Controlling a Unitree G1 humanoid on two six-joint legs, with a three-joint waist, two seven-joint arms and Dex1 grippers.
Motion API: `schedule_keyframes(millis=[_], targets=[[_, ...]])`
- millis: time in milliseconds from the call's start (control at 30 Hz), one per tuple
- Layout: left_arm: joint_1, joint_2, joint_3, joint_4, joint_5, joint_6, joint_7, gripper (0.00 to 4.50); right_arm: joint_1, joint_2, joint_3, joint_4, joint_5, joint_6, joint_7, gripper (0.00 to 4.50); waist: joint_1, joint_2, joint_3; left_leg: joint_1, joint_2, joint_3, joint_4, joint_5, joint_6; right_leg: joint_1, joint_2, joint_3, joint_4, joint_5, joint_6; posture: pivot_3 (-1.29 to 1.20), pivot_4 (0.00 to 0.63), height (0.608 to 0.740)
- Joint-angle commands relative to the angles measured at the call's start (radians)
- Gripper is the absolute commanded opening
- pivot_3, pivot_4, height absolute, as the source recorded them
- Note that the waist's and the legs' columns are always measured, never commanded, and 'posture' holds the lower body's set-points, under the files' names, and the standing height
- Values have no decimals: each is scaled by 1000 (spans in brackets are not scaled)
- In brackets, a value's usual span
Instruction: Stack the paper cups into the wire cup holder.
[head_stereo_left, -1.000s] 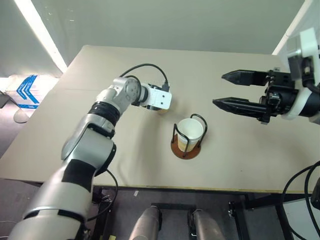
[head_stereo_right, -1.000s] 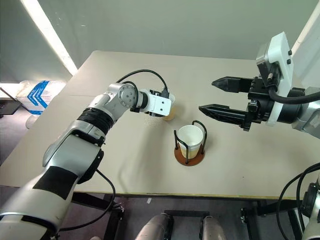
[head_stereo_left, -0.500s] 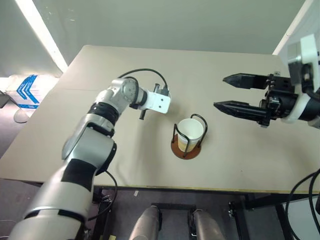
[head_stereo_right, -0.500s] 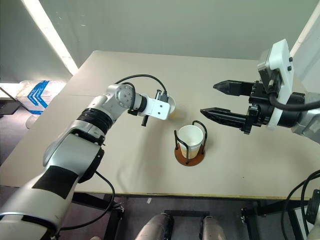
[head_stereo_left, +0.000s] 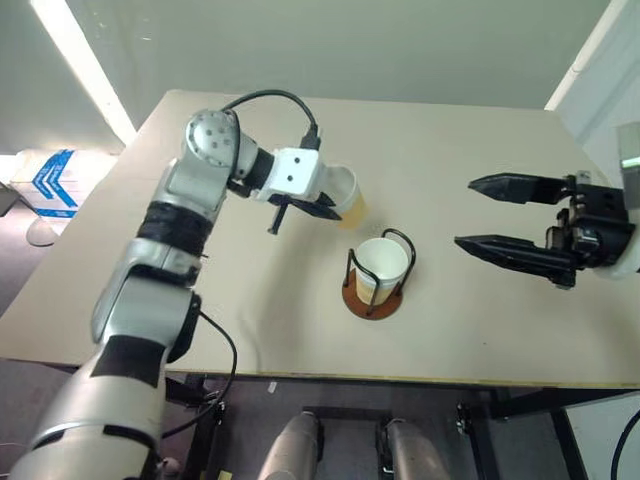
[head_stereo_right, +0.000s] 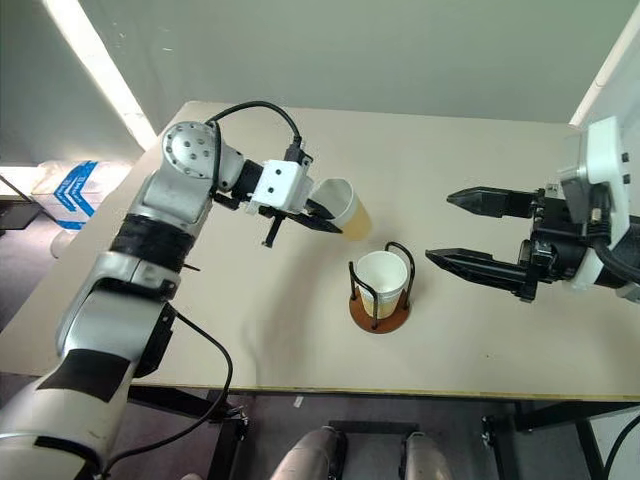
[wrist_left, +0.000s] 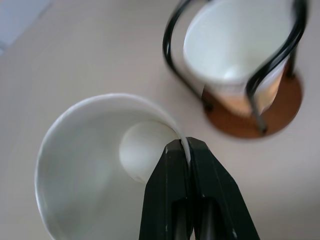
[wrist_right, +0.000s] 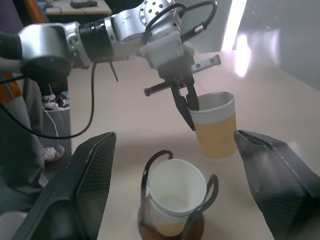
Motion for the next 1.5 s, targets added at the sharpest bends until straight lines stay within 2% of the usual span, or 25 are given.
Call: schedule_keyframes(millis=[33,200,400,633,1000,1300,1500], targets=[[-13,60,-25,-181,-162,169,-40,45,56,15,-87,-49,87,-37,-18,3985,-2,0,0,0,0,0,0,0,0,0,0,0,0,0,0,0,150,740],[-29,98,-75,-235,-247,244,-40,45,80,23,-112,-63,184,-71,-90,3985,-2,1,-1,2,0,0,3,-5,10,4,-1,0,-1,0,0,0,150,740],[-57,121,-155,-235,-304,240,-40,45,119,15,-110,-88,215,-109,-153,3985,-4,1,-1,3,-1,-2,8,-4,10,6,-1,1,-1,0,-7,0,150,740],[-113,79,-221,-167,-311,183,-40,45,158,3,-107,-113,237,-146,-210,3985,-3,1,-1,2,-1,-1,8,-3,11,7,-1,1,-2,1,-7,0,150,740],[-223,56,-336,-101,-373,119,-40,45,221,-5,-116,-135,249,-190,-248,3985,-2,1,-1,1,-1,-1,8,-9,12,7,-1,1,-3,-1,6,0,150,740],[-251,84,-458,-159,-464,120,-40,45,259,1,-116,-149,252,-230,-262,3985,1,1,-1,0,-2,2,9,-11,8,7,-4,1,-4,-4,10,0,150,740],[-256,86,-518,-153,-459,81,-40,45,280,0,-122,-155,251,-248,-267,3985,2,1,-1,0,-3,3,9,-12,9,7,-5,1,-5,-4,10,0,150,740]])
